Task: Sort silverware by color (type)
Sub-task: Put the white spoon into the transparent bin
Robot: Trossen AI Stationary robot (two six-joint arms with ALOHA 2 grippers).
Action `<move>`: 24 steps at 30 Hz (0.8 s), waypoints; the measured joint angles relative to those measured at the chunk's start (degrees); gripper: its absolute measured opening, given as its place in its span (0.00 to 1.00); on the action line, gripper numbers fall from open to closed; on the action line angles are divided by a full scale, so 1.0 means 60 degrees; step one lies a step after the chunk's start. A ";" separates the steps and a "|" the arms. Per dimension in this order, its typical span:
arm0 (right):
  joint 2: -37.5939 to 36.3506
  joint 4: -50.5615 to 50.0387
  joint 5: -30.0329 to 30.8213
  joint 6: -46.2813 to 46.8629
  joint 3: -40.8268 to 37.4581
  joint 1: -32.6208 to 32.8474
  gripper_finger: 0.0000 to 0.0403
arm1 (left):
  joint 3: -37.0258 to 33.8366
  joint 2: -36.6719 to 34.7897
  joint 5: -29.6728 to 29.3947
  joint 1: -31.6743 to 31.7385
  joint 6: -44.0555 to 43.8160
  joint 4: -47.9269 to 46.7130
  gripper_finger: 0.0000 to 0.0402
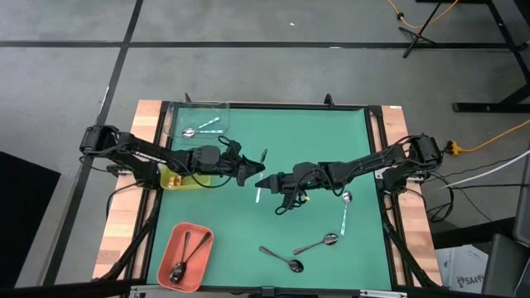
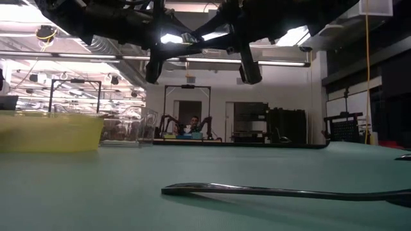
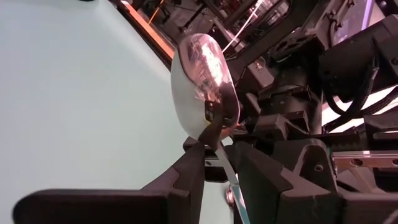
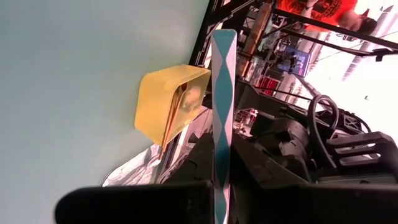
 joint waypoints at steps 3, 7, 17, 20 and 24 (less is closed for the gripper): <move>0.0000 -0.0004 0.0004 0.0000 0.0000 0.0000 0.04 | 0.0000 0.0000 0.0000 0.0004 0.0000 0.0000 0.21; 0.0000 -0.0017 0.0004 0.0001 0.0000 -0.0004 0.04 | 0.0000 0.0000 0.0000 0.0004 0.0002 0.0009 0.18; 0.0000 -0.0069 0.0007 -0.0040 0.0000 -0.0004 0.04 | 0.0004 0.0000 0.0007 0.0000 -0.0074 0.0090 0.05; 0.0000 -0.0076 0.0007 -0.0040 0.0000 -0.0004 0.04 | 0.0004 0.0000 0.0011 0.0000 -0.0106 0.0095 0.04; 0.0000 -0.0076 0.0007 -0.0033 0.0000 -0.0004 0.04 | 0.0004 0.0000 0.0010 0.0000 -0.0103 0.0087 0.04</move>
